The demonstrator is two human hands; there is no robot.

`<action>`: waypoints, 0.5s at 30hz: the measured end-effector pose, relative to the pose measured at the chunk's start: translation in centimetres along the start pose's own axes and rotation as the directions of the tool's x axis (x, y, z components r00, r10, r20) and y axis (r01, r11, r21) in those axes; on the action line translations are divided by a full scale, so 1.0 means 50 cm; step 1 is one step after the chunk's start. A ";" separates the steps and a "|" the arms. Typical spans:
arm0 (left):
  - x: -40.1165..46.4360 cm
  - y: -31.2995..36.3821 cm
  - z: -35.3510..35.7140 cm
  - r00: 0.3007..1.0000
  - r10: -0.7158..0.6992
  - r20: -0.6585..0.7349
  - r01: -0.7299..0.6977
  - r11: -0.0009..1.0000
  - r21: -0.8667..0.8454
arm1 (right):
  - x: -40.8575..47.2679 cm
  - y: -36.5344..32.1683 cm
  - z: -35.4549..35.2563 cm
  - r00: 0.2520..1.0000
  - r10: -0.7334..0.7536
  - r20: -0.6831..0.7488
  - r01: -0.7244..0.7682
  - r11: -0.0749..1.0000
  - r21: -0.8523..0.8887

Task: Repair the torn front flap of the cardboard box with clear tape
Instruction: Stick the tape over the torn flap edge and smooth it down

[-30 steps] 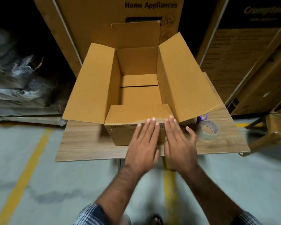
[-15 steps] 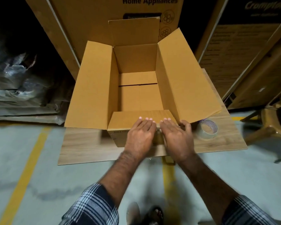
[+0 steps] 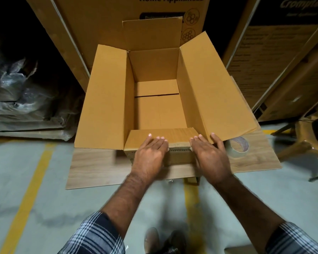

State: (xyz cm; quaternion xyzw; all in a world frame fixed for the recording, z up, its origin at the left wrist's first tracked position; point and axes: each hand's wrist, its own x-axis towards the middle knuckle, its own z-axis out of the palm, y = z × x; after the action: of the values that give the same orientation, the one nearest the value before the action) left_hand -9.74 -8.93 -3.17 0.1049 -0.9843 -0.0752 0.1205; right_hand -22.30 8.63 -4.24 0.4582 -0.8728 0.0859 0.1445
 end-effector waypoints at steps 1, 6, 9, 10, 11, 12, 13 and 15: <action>0.003 0.012 -0.004 0.999 -0.015 0.038 0.016 0.999 -0.045 | 0.009 -0.013 -0.010 0.999 0.018 0.029 -0.019 1.000 0.022; 0.044 0.073 -0.022 0.981 -0.069 0.181 0.080 0.995 -0.056 | 0.044 -0.061 -0.020 0.978 0.006 0.207 -0.030 0.993 0.115; 0.036 0.050 -0.044 0.974 -0.065 0.218 0.055 0.997 0.052 | 0.023 -0.026 -0.033 0.962 0.058 0.265 -0.079 0.995 0.067; 0.029 0.041 -0.046 0.974 -0.077 0.212 0.058 0.994 0.094 | 0.016 -0.015 -0.038 0.954 0.084 0.287 -0.097 0.995 0.028; 0.020 0.035 -0.047 0.976 -0.100 0.194 0.076 0.989 0.126 | 0.013 -0.010 -0.043 0.946 0.107 0.305 -0.110 0.994 -0.008; 0.012 0.033 -0.046 0.977 -0.121 0.178 0.096 0.985 0.142 | 0.011 -0.010 -0.045 0.942 0.133 0.309 -0.128 0.991 -0.035; 0.007 0.036 -0.044 0.977 -0.127 0.170 0.103 0.984 0.144 | 0.011 -0.016 -0.045 0.939 0.163 0.303 -0.153 0.987 -0.055; 0.002 0.052 -0.041 0.975 -0.114 0.189 0.092 0.988 0.120 | 0.020 -0.049 -0.047 0.931 0.213 0.295 -0.204 0.977 -0.063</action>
State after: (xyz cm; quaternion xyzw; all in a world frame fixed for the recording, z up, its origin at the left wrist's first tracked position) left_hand -9.83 -6.68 -0.71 0.1545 -0.9872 -0.0368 0.0131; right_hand -20.40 7.12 -1.64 0.3685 -0.9294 0.0167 0.0072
